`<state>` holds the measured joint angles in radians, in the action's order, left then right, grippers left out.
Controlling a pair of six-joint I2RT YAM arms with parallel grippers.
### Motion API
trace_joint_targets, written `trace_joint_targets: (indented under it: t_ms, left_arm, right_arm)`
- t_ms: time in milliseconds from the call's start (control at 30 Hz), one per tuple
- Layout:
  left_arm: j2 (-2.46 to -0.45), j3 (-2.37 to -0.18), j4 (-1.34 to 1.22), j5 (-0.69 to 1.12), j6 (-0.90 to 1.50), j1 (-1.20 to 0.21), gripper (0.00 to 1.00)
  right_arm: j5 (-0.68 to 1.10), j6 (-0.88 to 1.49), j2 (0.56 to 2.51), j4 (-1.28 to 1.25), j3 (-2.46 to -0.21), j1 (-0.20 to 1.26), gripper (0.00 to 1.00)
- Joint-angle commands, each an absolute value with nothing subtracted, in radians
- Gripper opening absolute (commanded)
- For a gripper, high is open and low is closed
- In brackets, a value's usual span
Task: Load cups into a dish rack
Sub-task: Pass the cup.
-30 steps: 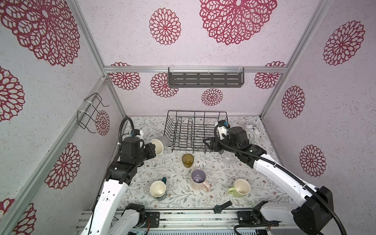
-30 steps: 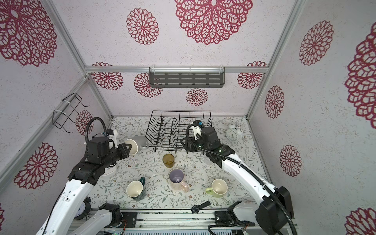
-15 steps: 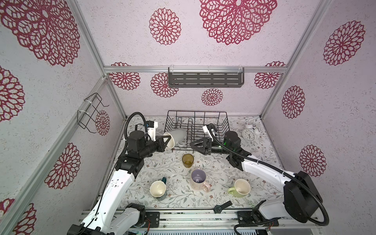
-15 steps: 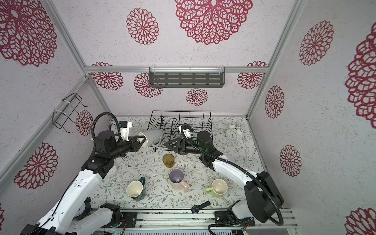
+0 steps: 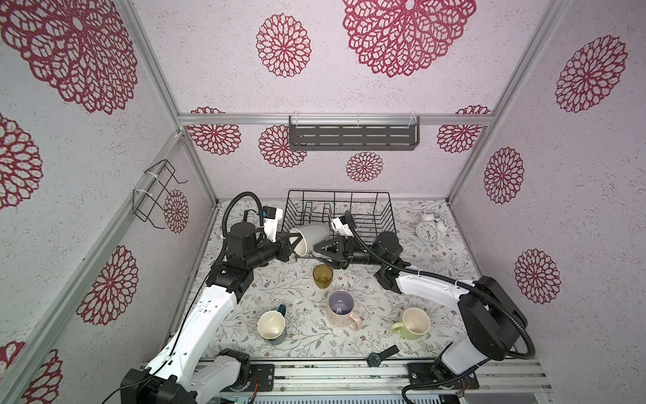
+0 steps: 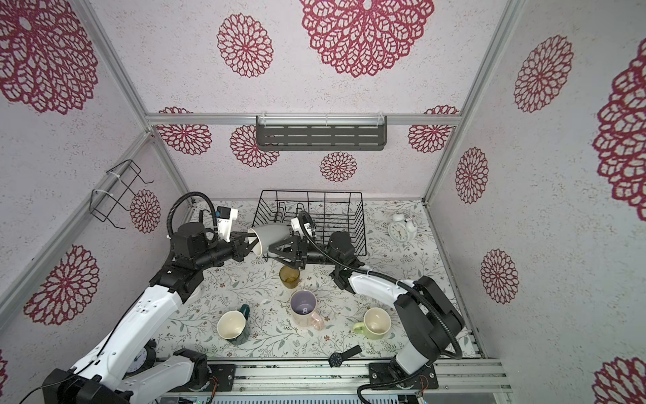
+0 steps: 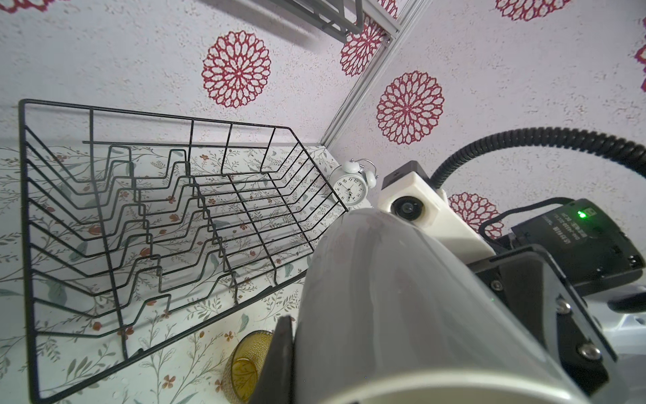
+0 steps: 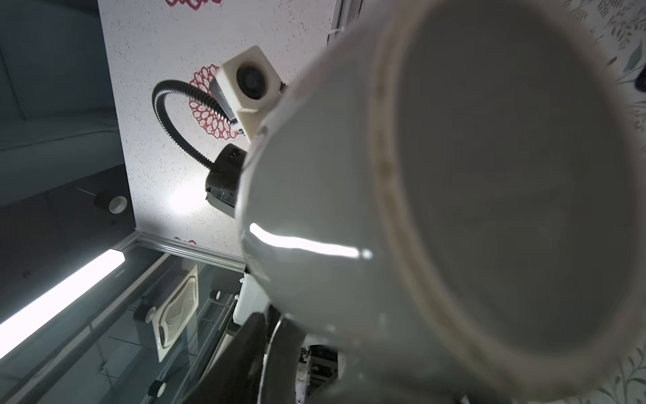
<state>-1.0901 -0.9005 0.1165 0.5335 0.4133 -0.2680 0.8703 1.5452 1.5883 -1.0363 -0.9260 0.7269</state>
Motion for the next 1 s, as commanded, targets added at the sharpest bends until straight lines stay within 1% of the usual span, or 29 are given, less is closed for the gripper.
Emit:
trace_joint_targets:
  t_ms: [0,67,133,200,300,333,367,400,433,467,500,533,567,633,733,800,900,967]
  left_arm:
    - [-1.090,-0.950,0.050,0.542,0.381,-0.276,0.00]
    - [-1.091,-0.950,0.052,0.537,0.373,-0.278,0.00]
    - [-1.096,-0.946,0.042,0.538,0.369,-0.278,0.00]
    - [-1.101,-0.947,0.044,0.537,0.371,-0.278,0.00]
    - [-1.102,-0.941,0.042,0.542,0.379,-0.279,0.00]
    - [-1.100,-0.933,0.027,0.543,0.385,-0.279,0.00]
    - [-1.099,-0.923,0.009,0.542,0.391,-0.278,0.02]
    - [-1.097,-0.918,-0.001,0.540,0.398,-0.279,0.06]
    - [-1.096,-0.914,-0.007,0.539,0.403,-0.279,0.13]
    - [-1.094,-0.916,-0.004,0.539,0.405,-0.279,0.25]
    - [-1.091,-0.919,0.001,0.538,0.406,-0.279,0.39]
    - [-1.088,-0.919,0.006,0.537,0.405,-0.279,0.48]
    - [-1.086,-0.916,0.005,0.534,0.404,-0.279,0.55]
    - [-1.086,-0.906,-0.005,0.526,0.405,-0.279,0.68]
    - [-1.086,-0.916,0.024,0.508,0.399,-0.279,0.73]
    - [-1.081,-0.920,0.064,0.484,0.384,-0.279,0.82]
    - [-1.069,-0.912,0.097,0.401,0.376,-0.278,0.90]
    - [-1.058,-0.918,0.137,0.356,0.368,-0.277,0.94]
  right_arm:
    - [0.887,1.575,1.588,-1.132,-0.969,0.736,0.45]
    - [0.893,1.577,1.599,-1.135,-0.977,0.737,0.41]
    - [0.892,1.585,1.608,-1.153,-0.974,0.741,0.39]
    - [0.885,1.605,1.614,-1.188,-0.970,0.742,0.35]
    - [0.885,1.614,1.618,-1.204,-0.970,0.742,0.27]
    - [0.885,1.612,1.617,-1.206,-0.966,0.742,0.24]
    - [0.884,1.612,1.617,-1.206,-0.961,0.742,0.18]
    - [0.881,1.613,1.617,-1.207,-0.956,0.742,0.14]
    - [0.878,1.616,1.617,-1.211,-0.952,0.742,0.11]
    - [0.874,1.619,1.617,-1.217,-0.949,0.741,0.09]
    - [0.873,1.623,1.621,-1.225,-0.948,0.740,0.06]
    - [0.873,1.624,1.623,-1.234,-0.948,0.739,0.05]
    - [0.873,1.622,1.627,-1.241,-0.946,0.737,0.01]
    - [0.868,1.613,1.632,-1.248,-0.942,0.731,0.00]
    - [0.860,1.566,1.629,-1.229,-0.942,0.714,0.00]
    - [0.859,1.488,1.615,-1.147,-0.951,0.695,0.00]
    - [0.845,1.296,1.571,-0.911,-0.978,0.666,0.00]
    - [0.813,1.115,1.534,-0.675,-1.017,0.647,0.00]
